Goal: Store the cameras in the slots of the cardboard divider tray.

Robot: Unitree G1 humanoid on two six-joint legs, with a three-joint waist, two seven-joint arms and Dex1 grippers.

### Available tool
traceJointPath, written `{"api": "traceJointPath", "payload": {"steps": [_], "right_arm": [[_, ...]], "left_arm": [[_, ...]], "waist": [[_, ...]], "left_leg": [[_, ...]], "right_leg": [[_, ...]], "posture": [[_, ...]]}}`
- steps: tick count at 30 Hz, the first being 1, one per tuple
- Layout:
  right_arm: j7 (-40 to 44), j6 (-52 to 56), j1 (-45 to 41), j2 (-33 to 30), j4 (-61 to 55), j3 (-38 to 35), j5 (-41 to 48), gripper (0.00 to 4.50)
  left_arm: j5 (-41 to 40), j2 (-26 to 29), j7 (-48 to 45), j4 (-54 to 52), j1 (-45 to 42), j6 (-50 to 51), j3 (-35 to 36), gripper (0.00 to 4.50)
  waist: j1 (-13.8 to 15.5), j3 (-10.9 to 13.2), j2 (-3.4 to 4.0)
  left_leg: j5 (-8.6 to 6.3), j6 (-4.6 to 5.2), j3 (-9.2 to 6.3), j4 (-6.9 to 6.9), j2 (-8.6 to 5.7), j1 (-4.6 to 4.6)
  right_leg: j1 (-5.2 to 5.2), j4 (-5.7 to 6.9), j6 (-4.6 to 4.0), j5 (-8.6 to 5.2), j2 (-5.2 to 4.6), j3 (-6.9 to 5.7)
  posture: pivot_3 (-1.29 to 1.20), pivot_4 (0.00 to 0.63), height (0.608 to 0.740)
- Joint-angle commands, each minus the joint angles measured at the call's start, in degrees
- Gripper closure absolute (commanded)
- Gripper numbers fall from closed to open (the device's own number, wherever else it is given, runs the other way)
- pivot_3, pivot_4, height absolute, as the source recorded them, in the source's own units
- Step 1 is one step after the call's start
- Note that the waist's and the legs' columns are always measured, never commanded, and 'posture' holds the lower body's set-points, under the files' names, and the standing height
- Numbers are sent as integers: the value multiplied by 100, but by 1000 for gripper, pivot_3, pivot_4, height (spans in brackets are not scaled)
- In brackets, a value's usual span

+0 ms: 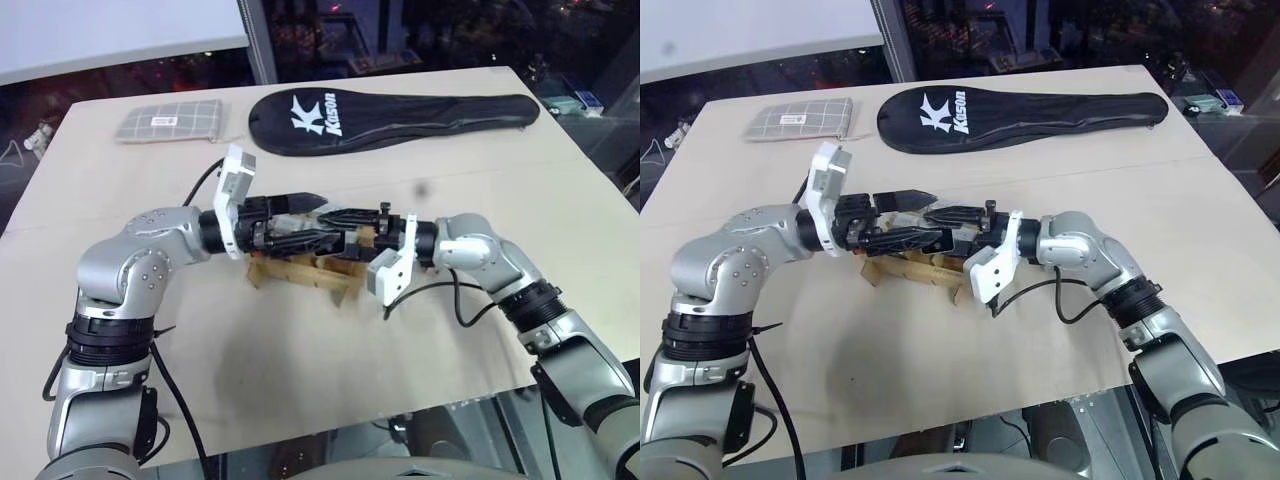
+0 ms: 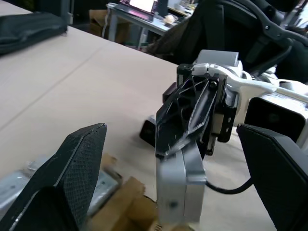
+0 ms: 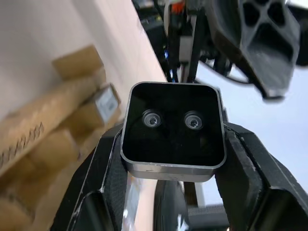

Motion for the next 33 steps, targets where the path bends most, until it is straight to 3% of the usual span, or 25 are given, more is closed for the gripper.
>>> {"api": "traceJointPath", "payload": {"steps": [1,7,10,16,20,22,25,26,29,33], "right_arm": [[-167,-107,-175,-13,33,-73,2,2512],[-246,-122,-216,-44,93,-96,6,2512],[-253,-106,-228,-32,84,-75,8,2512],[-250,-91,-239,-25,76,-90,46,2512],[-174,122,-125,-24,-87,-124,201,2512],[-48,336,-28,-58,-290,-142,337,1470],[114,684,150,-155,-607,-224,621,263],[277,990,290,-318,-835,-338,872,52],[651,1779,602,-680,-1362,-617,1568,52],[1637,4586,1838,-1756,-3016,-1417,4332,52]], "left_arm": [[-197,170,-196,-49,-51,171,118,0],[-265,293,-453,43,-25,335,120,0],[-298,273,-577,132,-58,350,92,805],[-245,262,-642,191,-82,335,32,3678],[-133,283,-669,201,-60,245,-14,3789],[-95,291,-694,240,-79,209,-26,3789],[23,310,-807,337,-143,78,-76,3789],[217,369,-954,425,-189,-158,-160,3789],[776,396,-1306,758,-321,-1050,-317,3789],[1420,302,-1880,1878,-901,-2160,-563,3789]], "waist": [[4,0,0],[-7,0,0],[-11,0,0],[-9,0,0],[-7,0,0],[-7,0,0],[-5,0,0],[-2,0,0],[29,1,1],[158,1,2]], "left_leg": [[0,0,1,1,0,1],[0,1,6,1,1,6],[0,1,6,2,2,6],[0,1,5,2,1,5],[0,1,4,2,1,5],[0,1,3,2,1,5],[0,1,4,2,1,3],[-1,2,4,2,1,3],[-10,18,5,3,0,0],[-13,26,4,6,-2,-6]], "right_leg": [[1,0,0,0,2,-2],[2,7,-1,-1,9,-2],[2,7,-1,-1,8,1],[2,6,-1,0,8,1],[2,6,-1,0,6,1],[2,6,-1,0,6,1],[2,6,-1,0,6,0],[2,6,-1,0,6,0],[3,4,-1,-1,4,-6],[6,-1,-1,-1,1,-17]], "posture": [[0,150,740],[0,150,740],[0,150,740],[0,150,740],[0,150,740],[0,150,740],[0,150,740],[0,150,740],[0,150,740],[0,150,740]]}}
